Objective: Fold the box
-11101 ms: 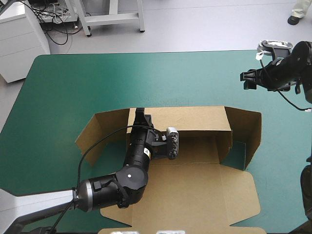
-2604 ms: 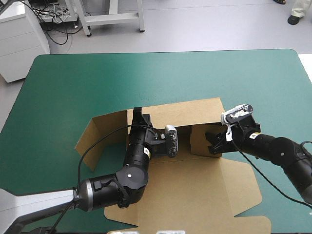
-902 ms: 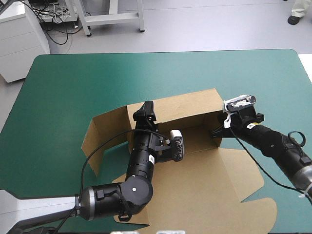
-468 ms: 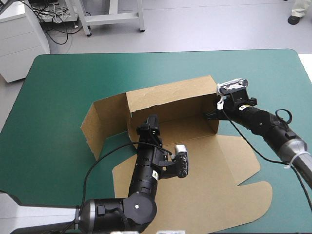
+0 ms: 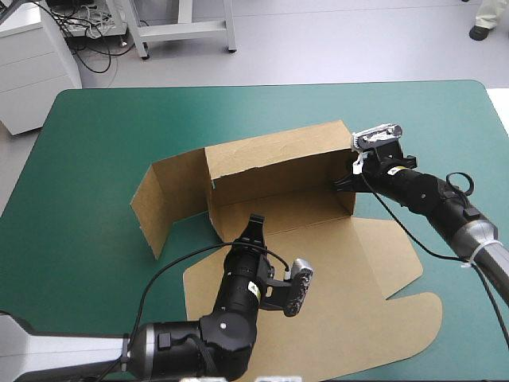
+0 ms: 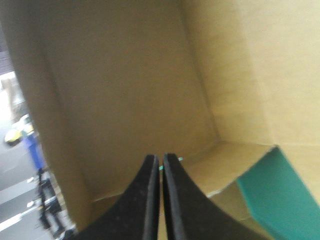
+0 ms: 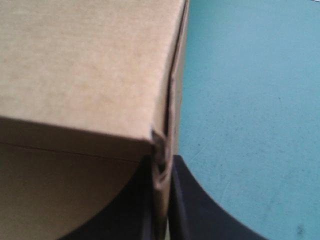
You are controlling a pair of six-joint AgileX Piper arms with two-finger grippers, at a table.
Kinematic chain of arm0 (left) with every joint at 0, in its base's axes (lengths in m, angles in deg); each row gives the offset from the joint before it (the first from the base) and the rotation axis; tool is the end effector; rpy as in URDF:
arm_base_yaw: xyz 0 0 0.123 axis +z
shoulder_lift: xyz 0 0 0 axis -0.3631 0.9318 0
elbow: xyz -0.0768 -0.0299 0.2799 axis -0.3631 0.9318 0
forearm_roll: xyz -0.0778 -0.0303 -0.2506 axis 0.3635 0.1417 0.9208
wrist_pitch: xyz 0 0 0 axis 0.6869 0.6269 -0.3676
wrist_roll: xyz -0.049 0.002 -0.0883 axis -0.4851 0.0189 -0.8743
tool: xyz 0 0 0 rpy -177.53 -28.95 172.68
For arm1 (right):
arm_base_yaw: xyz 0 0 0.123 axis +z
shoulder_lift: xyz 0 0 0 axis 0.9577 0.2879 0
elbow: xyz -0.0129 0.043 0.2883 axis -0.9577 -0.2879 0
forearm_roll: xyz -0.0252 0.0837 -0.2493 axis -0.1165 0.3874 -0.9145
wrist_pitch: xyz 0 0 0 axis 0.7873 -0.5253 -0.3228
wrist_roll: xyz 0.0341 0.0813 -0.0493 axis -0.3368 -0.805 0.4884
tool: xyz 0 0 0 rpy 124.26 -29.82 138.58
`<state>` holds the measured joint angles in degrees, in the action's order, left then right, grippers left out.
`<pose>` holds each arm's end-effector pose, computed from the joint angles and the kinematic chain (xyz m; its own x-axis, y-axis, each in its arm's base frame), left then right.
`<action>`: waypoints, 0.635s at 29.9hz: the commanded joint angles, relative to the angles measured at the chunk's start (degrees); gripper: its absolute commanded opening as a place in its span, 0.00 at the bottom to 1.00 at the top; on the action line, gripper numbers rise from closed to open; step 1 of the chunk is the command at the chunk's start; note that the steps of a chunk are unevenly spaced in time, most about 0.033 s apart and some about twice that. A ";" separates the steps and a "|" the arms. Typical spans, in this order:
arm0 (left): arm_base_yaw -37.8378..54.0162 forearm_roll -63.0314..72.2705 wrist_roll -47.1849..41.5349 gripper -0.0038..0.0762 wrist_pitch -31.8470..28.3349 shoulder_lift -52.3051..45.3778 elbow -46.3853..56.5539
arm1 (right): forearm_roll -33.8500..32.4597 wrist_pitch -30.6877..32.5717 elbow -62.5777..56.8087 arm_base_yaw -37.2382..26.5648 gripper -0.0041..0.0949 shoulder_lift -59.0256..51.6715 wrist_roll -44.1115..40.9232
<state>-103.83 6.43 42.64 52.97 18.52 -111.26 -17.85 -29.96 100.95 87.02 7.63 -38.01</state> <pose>0.1194 -0.2783 0.2908 0.2425 0.9643 0.1066 0.4841 -0.2156 0.8480 0.3195 0.0928 0.2887 -0.4860 -0.2023 -0.8503 -0.3912 0.9203 0.0046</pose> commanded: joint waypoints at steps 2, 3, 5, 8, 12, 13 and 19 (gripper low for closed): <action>6.56 20.06 19.08 0.04 -1.67 -1.92 -12.01 | 0.11 0.19 1.77 -0.30 0.02 -1.35 -0.08; 8.50 24.06 22.71 0.04 -1.39 -1.92 -15.18 | -0.12 0.44 1.77 -0.30 0.02 -1.35 -0.29; 13.92 32.82 28.55 0.04 -0.01 -1.92 -21.83 | -0.81 0.82 1.77 -0.30 0.02 -1.25 -0.86; 22.78 44.01 33.84 0.04 1.61 -1.92 -31.06 | -1.92 1.53 1.77 -0.30 0.02 -1.25 -1.19; 36.59 56.68 36.11 0.04 2.24 -1.92 -40.83 | -1.92 2.03 1.77 -0.30 0.02 -1.25 -1.27; 40.49 59.67 36.35 0.04 2.21 -1.92 -42.48 | -1.92 2.12 1.77 -0.30 0.02 -1.25 -1.31; 63.25 74.21 36.49 0.04 3.84 -1.66 -44.67 | -2.01 2.73 1.77 -0.30 0.02 -1.25 -1.31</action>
<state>-48.37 73.26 78.94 57.45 18.60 -154.03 -19.98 -28.31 101.33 86.95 7.63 -39.25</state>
